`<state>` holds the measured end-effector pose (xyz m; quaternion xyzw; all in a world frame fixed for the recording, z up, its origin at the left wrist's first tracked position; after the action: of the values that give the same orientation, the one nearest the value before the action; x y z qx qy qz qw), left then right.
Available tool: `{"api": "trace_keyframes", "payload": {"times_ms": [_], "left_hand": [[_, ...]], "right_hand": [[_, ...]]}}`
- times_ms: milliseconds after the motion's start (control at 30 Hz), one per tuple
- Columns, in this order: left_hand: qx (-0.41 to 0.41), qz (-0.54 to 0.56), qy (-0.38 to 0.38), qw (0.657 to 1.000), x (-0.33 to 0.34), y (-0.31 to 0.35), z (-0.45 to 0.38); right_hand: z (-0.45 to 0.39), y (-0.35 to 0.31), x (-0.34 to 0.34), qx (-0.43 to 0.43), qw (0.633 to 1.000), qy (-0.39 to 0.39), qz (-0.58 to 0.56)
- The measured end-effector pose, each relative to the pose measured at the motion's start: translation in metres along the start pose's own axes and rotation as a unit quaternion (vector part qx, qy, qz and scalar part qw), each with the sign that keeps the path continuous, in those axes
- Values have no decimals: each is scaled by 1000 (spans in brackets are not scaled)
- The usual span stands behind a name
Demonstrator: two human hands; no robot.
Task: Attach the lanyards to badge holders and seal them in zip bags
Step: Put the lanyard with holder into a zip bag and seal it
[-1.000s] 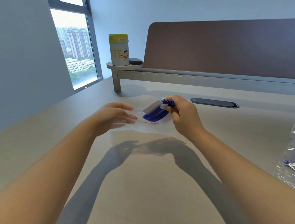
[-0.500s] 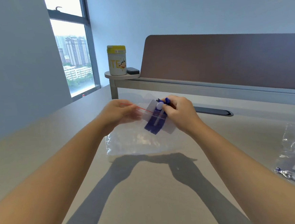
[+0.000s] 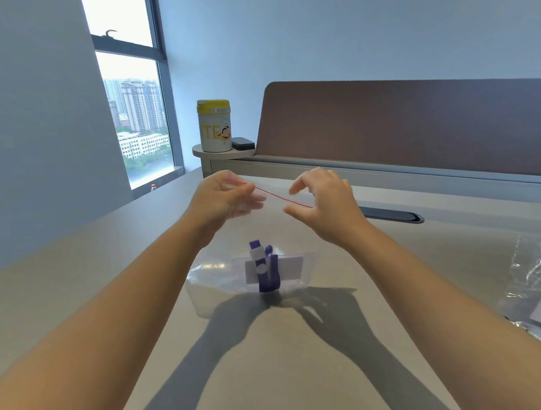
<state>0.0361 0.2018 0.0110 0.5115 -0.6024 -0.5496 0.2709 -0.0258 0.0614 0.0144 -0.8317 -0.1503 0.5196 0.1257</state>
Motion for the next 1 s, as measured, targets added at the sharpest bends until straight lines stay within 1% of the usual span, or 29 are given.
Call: {"api": "trace_keyframes", "payload": {"times_ms": [33, 133, 300, 467, 567, 733, 1000], "left_hand": [[4, -4, 1, 1000, 0, 2, 0], [17, -29, 1, 999, 0, 8, 6], [16, -51, 8, 999, -11, 11, 18], [24, -72, 47, 996, -19, 11, 25], [39, -94, 65, 993, -17, 11, 29], [66, -120, 68, 988, -12, 10, 34], [62, -123, 55, 989, -14, 6, 31]], "right_hand": [[-1, -1, -1, 3, 1000, -4, -11], [-2, -10, -1, 9, 995, -39, -92], [3, -18, 1, 18, 991, -42, -129], [8, -23, 1, 29, 989, -46, -134], [12, -32, 1, 27, 986, -44, -158], [15, -49, 6, 10, 985, -40, -170], [8, -51, 14, 1, 987, -27, -158]]}}
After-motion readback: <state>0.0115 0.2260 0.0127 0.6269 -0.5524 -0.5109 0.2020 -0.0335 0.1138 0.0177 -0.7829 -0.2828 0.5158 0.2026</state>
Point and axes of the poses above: each hand's wrist, its own z-axis away from the middle knuckle, its own x-axis out of the palm, y = z × x, the point moved 3 cm from there along -z, towards the middle knuckle, and after that the axes turned 5 degrees about -y, right-handed, at the moved point
